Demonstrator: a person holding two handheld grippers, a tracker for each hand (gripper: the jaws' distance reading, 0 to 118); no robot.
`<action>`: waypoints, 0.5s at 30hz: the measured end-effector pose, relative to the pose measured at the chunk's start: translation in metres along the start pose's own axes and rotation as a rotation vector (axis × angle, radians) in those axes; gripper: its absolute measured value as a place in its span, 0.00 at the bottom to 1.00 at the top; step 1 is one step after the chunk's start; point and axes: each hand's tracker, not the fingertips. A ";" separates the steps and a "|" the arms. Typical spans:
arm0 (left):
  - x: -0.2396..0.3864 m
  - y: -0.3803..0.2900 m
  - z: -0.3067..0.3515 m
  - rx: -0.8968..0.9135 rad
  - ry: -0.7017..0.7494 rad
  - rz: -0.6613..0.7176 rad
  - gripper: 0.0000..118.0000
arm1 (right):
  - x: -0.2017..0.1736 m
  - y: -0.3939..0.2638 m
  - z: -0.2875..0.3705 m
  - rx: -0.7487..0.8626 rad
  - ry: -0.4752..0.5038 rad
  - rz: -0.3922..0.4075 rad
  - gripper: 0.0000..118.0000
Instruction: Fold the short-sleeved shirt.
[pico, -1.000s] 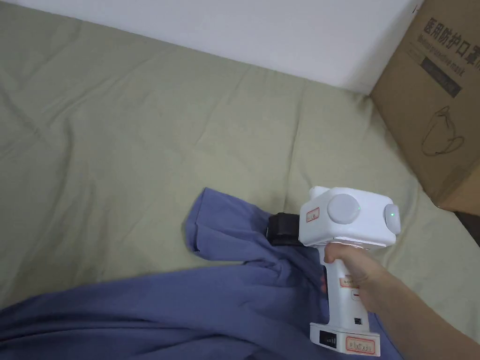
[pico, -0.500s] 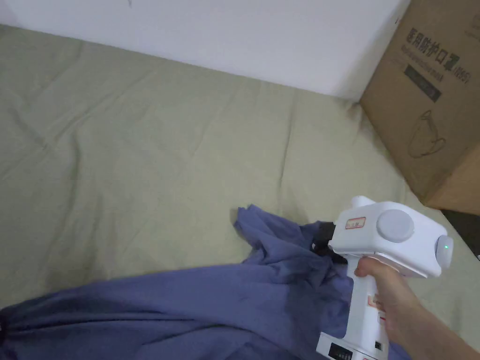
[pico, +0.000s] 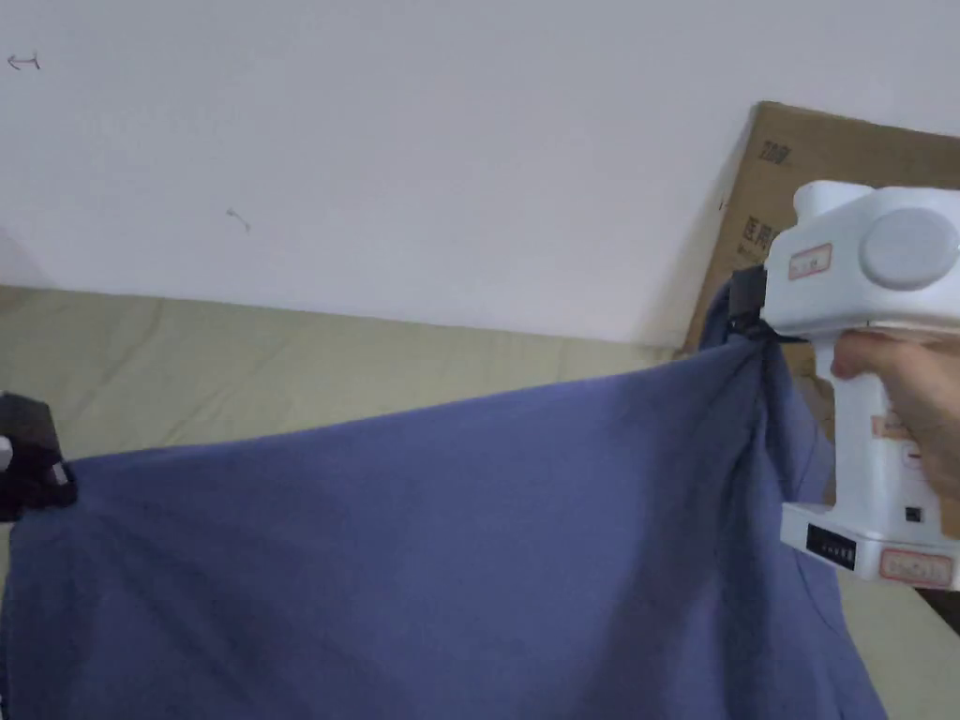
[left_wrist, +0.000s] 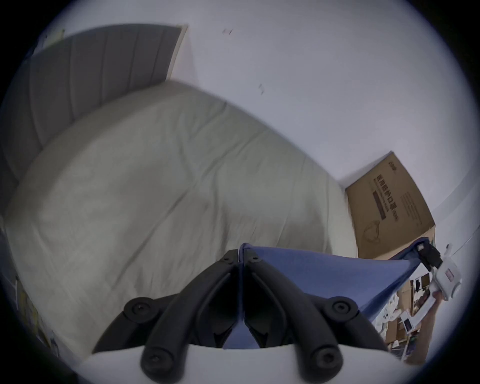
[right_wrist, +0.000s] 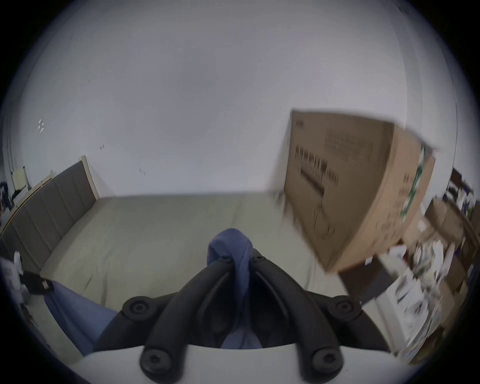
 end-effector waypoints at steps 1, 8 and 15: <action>0.013 0.017 0.005 0.042 0.003 -0.030 0.01 | -0.002 0.020 0.006 0.041 0.012 0.006 0.04; 0.081 0.117 0.048 0.336 0.051 -0.118 0.02 | -0.017 0.113 0.038 0.307 -0.025 0.014 0.04; 0.116 0.162 0.126 0.684 0.038 -0.120 0.02 | -0.029 0.186 0.082 0.622 -0.007 -0.065 0.04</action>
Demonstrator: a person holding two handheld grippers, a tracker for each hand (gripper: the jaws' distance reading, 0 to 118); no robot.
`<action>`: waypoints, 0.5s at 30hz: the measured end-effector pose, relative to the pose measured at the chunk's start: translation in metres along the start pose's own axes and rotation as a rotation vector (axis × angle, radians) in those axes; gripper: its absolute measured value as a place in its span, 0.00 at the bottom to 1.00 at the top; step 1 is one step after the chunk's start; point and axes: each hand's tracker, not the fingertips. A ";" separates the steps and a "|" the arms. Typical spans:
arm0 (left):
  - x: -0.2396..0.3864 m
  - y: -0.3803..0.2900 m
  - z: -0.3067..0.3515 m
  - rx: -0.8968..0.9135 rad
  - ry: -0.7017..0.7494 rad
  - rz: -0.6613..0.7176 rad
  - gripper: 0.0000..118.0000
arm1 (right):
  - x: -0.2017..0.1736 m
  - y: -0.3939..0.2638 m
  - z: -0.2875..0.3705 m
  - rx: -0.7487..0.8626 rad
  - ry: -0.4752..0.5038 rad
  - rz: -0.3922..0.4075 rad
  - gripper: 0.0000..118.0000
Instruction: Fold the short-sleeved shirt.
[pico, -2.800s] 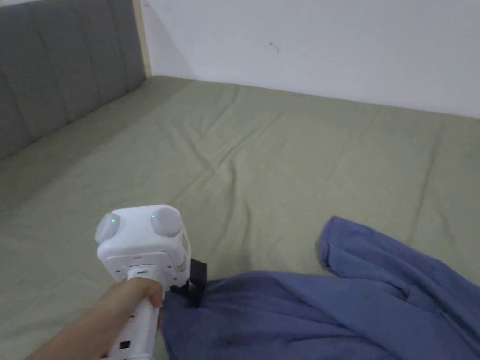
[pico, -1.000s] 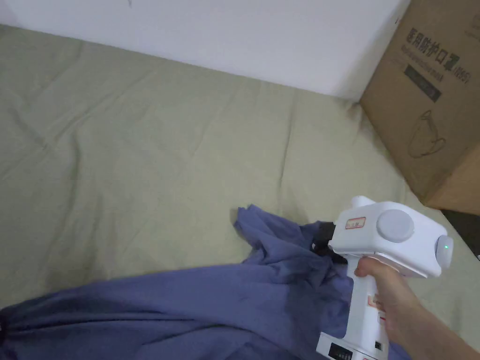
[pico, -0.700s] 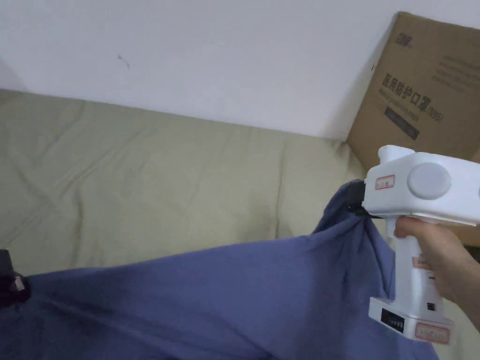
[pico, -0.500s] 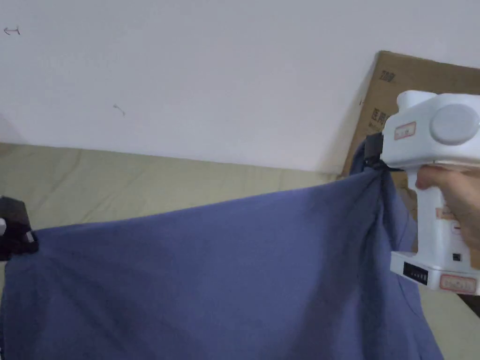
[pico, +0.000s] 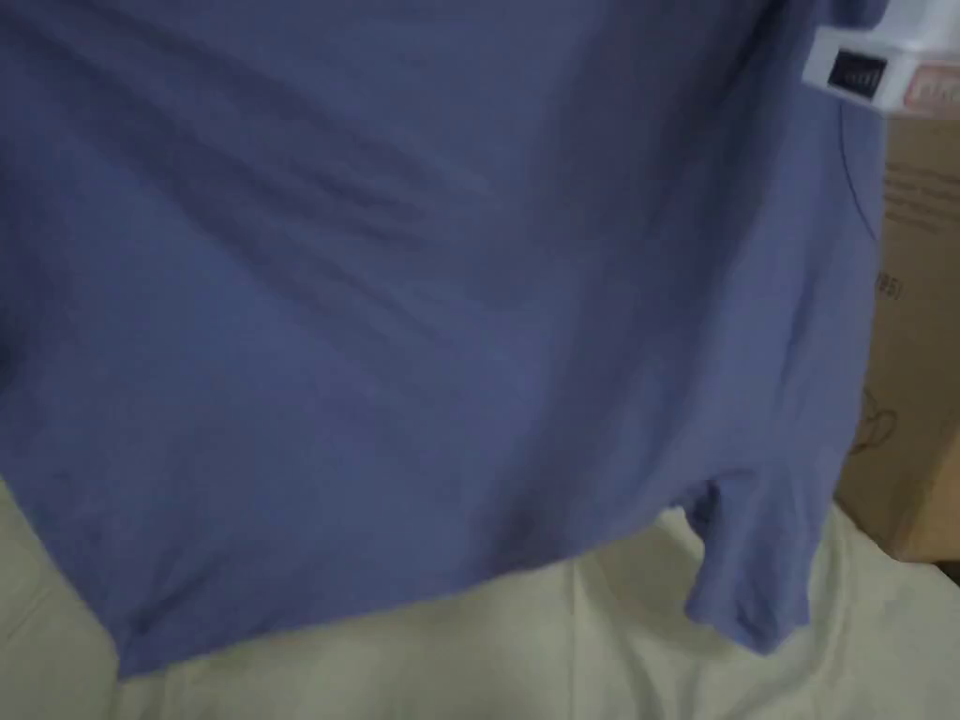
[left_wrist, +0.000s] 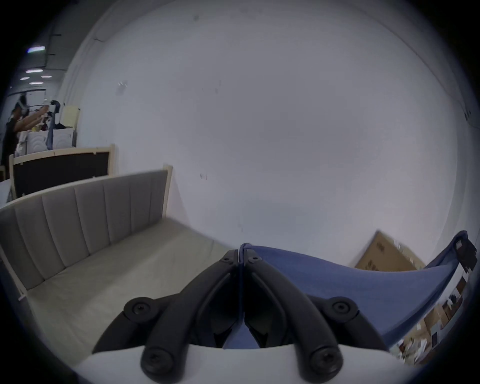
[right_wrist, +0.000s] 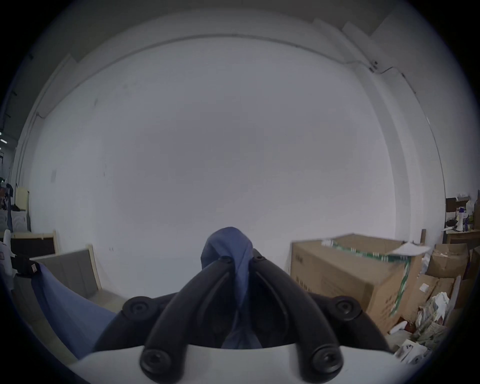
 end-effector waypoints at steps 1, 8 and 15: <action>-0.003 0.006 0.005 0.022 0.009 0.017 0.02 | -0.004 0.011 0.006 0.014 0.014 0.006 0.04; -0.036 -0.018 0.030 0.010 0.044 0.021 0.02 | -0.012 -0.010 0.040 0.006 0.132 0.067 0.04; -0.102 -0.137 0.048 -0.255 0.034 0.077 0.02 | 0.005 -0.132 0.122 -0.217 0.200 -0.011 0.04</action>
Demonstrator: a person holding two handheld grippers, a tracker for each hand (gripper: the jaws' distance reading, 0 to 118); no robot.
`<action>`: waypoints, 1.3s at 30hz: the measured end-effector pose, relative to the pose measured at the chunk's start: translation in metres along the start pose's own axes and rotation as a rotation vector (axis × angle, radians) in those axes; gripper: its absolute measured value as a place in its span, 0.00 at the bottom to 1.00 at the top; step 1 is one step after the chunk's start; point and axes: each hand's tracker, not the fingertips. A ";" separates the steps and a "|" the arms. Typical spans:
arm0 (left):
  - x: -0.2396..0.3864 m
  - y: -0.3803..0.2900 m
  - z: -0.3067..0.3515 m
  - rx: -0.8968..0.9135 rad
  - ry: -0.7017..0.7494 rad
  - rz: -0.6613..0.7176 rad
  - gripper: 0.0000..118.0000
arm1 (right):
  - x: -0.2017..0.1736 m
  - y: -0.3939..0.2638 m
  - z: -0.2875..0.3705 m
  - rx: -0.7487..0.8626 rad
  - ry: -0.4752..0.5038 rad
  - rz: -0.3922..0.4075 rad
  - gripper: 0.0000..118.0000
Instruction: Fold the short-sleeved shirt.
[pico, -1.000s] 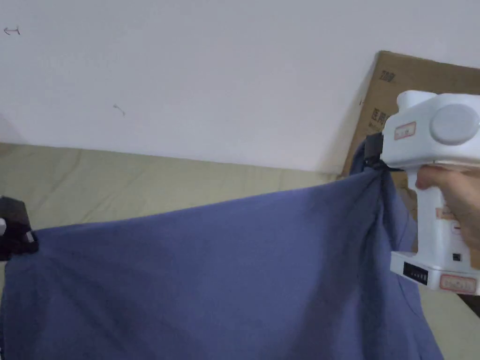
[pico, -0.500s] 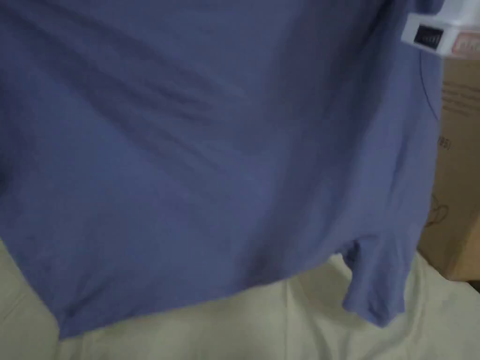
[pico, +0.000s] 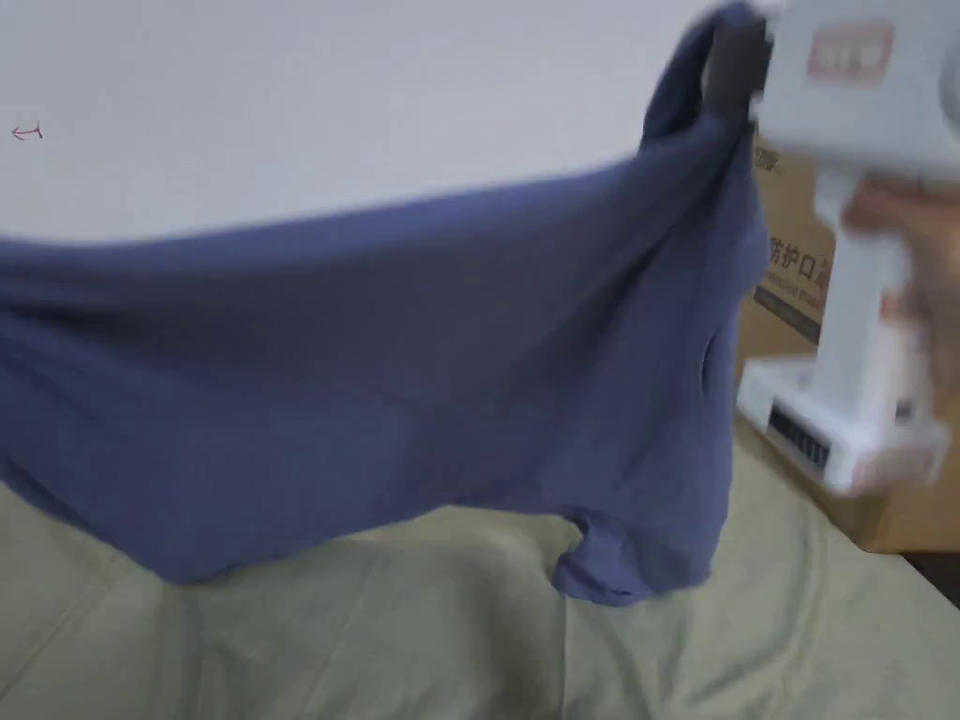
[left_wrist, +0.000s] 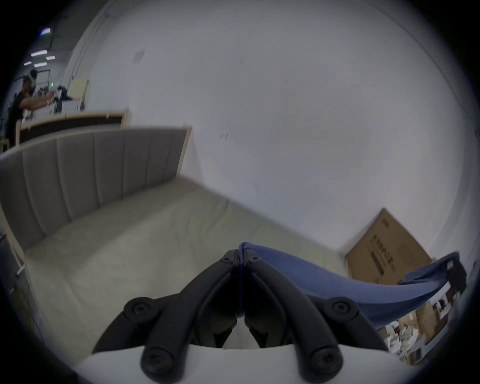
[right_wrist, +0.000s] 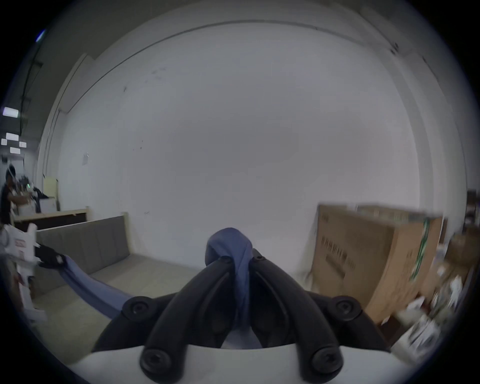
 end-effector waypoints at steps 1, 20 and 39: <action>-0.017 -0.021 -0.001 -0.060 0.001 0.019 0.02 | 0.003 -0.028 0.017 -0.021 0.028 -0.049 0.04; -0.162 -0.270 0.116 -0.577 0.144 0.158 0.02 | 0.025 -0.244 0.232 -0.605 -0.080 -0.346 0.04; -0.133 -0.222 0.147 -0.655 -0.199 0.120 0.98 | 0.042 -0.230 0.266 -0.889 0.132 -0.528 0.99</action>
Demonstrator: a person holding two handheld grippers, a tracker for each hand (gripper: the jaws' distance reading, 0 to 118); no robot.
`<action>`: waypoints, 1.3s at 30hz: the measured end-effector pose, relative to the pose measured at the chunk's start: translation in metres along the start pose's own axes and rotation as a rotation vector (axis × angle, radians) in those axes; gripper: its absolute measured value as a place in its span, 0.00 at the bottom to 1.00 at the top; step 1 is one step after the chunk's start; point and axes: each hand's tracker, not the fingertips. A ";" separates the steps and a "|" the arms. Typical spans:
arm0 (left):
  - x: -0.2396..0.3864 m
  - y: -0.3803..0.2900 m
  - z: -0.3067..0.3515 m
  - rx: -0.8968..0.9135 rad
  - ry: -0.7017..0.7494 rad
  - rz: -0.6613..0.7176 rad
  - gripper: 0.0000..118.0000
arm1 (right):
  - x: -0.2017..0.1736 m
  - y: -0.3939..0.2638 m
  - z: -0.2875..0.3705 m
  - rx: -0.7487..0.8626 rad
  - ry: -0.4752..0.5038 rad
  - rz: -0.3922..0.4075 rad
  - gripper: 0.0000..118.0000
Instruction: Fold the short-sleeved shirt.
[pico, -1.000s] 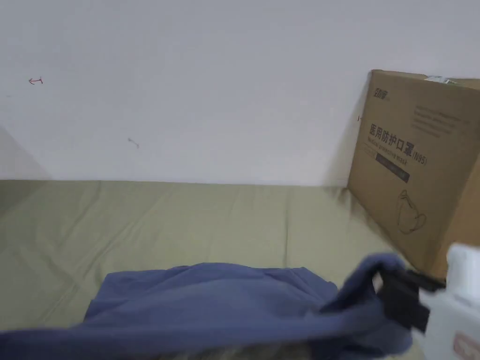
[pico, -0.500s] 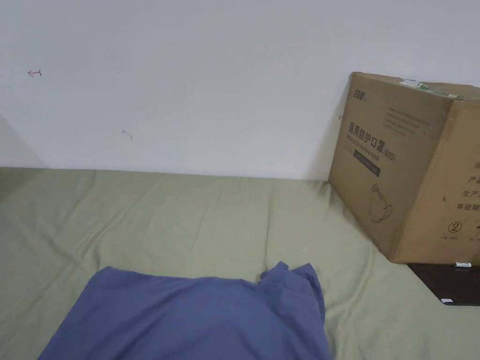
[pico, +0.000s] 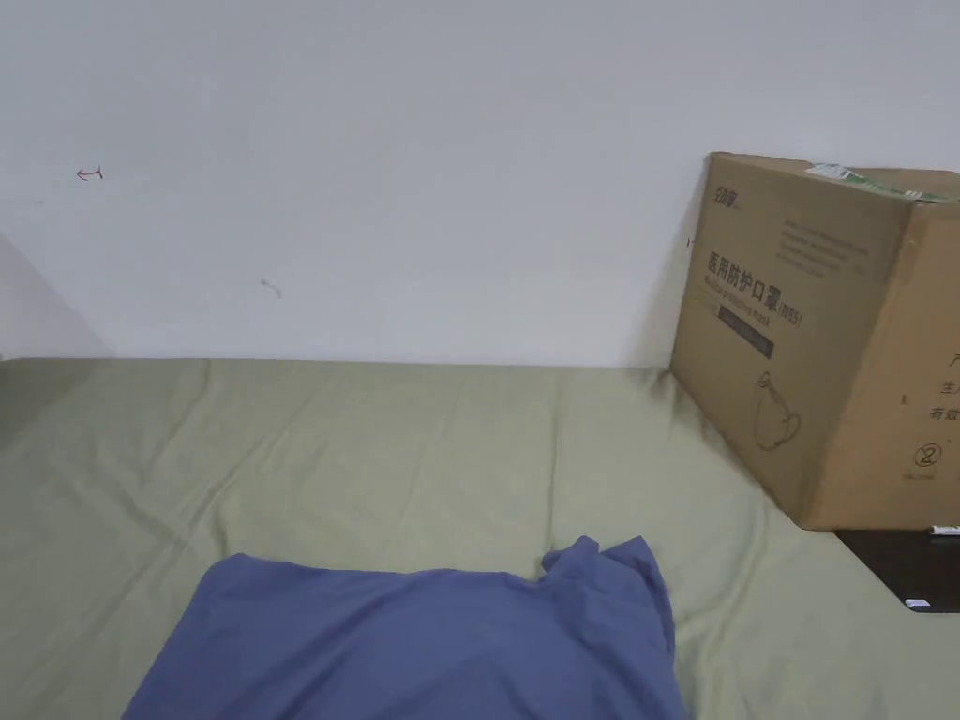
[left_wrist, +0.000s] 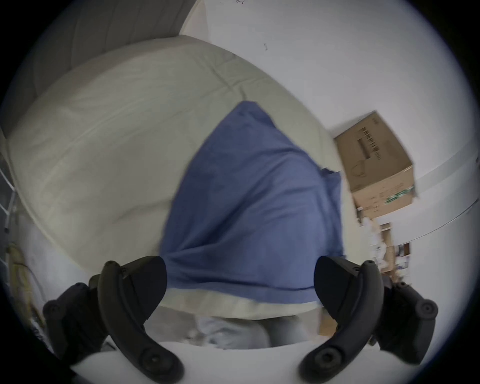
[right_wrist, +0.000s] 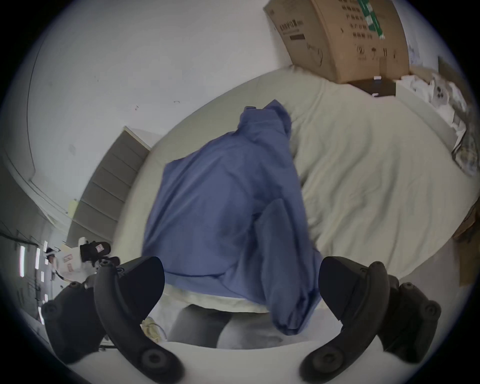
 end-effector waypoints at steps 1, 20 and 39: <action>0.002 0.006 0.001 0.017 -0.033 0.018 0.98 | -0.003 0.008 0.000 0.001 -0.016 0.017 0.99; 0.104 0.292 -0.239 -0.171 0.395 -0.177 0.02 | -0.007 0.140 -0.123 -0.108 -0.172 0.255 0.00; 0.076 0.285 -0.314 -0.126 0.558 -0.060 0.01 | 0.035 0.147 -0.148 -0.033 -0.204 0.198 0.00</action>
